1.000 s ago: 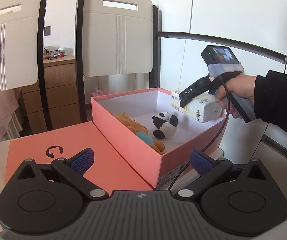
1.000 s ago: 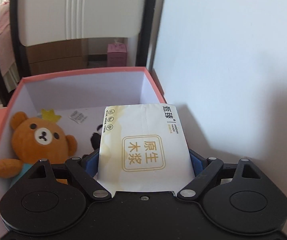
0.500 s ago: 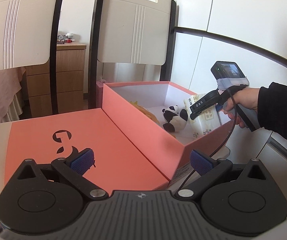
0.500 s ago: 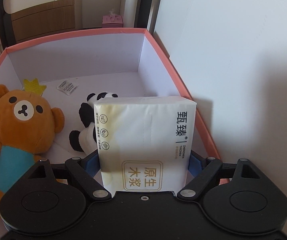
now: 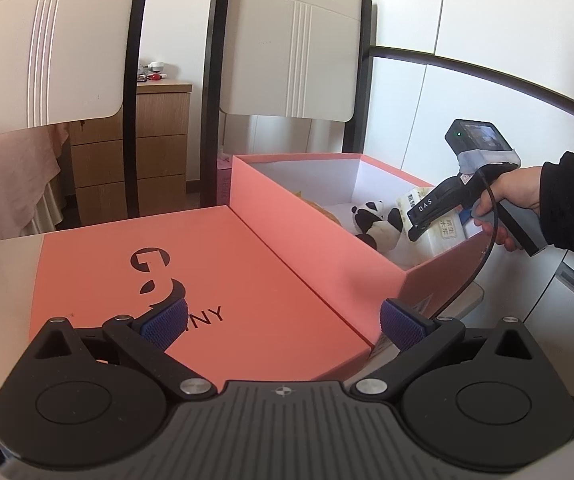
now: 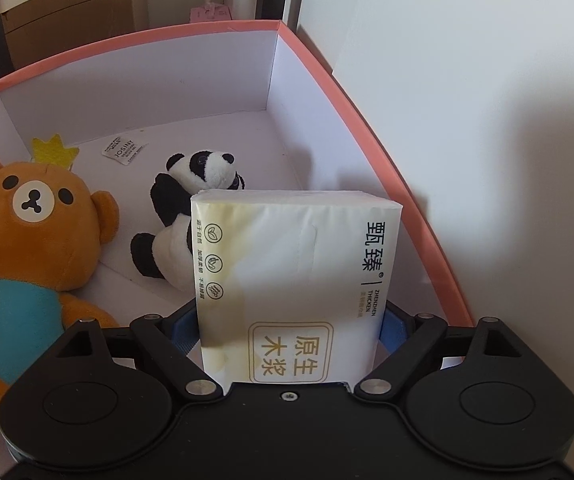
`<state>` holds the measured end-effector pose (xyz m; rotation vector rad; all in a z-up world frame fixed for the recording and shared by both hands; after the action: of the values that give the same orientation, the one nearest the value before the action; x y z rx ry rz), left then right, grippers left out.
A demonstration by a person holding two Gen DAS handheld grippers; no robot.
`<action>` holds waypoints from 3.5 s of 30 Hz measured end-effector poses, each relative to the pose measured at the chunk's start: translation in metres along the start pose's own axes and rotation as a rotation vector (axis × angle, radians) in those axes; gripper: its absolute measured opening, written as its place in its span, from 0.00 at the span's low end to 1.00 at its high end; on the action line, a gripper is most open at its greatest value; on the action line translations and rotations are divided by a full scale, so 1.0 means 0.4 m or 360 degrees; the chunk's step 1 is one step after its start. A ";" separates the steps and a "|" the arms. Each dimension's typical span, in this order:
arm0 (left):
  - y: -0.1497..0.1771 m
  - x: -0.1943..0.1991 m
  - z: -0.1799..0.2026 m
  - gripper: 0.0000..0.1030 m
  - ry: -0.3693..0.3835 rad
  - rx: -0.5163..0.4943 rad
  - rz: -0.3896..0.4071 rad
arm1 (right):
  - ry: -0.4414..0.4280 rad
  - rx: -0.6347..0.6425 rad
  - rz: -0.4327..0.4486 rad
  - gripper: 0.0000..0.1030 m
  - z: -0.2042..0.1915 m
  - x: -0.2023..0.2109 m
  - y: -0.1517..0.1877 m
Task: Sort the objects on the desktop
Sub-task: 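Lower the tissue pack beside the panda and open the right gripper, then withdraw the right gripper and move it to the pink lid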
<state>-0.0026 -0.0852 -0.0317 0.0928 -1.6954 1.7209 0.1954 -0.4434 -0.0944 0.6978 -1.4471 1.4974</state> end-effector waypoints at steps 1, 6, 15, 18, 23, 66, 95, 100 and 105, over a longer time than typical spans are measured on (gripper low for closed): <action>0.000 0.001 -0.005 1.00 -0.0012 0.0003 0.0001 | 0.0001 0.0001 0.0000 0.84 -0.002 -0.001 0.000; 0.002 0.007 -0.027 1.00 -0.0065 0.0018 0.0008 | -0.0005 -0.0006 0.0018 0.88 -0.014 0.008 0.003; 0.009 0.027 -0.056 1.00 -0.0160 0.0001 0.0036 | -0.0117 -0.0070 0.0168 1.00 -0.026 0.104 0.023; 0.009 0.041 -0.074 1.00 -0.0181 0.0024 0.0052 | -0.0117 -0.0070 0.0256 1.00 -0.026 0.168 0.029; 0.015 0.064 -0.094 1.00 -0.0222 0.0020 0.0077 | -0.0131 -0.0043 0.0432 1.00 -0.046 0.287 0.033; 0.042 0.129 -0.208 1.00 -0.0520 0.0092 0.0144 | -0.0916 0.0276 0.1140 0.99 -0.488 0.505 0.407; 0.069 0.131 -0.213 1.00 -0.0479 0.0106 0.0134 | -0.0889 0.0193 0.1118 0.99 -0.473 0.485 0.435; 0.078 0.151 -0.241 1.00 -0.0508 0.0162 0.0142 | -0.0923 0.0088 0.1096 1.00 -0.456 0.479 0.465; 0.083 0.161 -0.253 1.00 -0.0507 0.0179 0.0143 | -0.0967 -0.0052 0.1030 1.00 -0.461 0.456 0.514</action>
<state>-0.0256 0.0366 -0.0407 0.3646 -1.8495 1.9496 -0.0288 -0.2030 -0.0556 0.7387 -2.3149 1.8183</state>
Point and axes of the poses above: each gripper's, at about its wrist camera, not at the fingertips, and x roughly against the way its jaws point, z to its right, y to its underside, the point moved 2 cm from there along -x, roughly the way its jaws point, and after that the axes turned 1 degree about x, right-handed, at the moved point
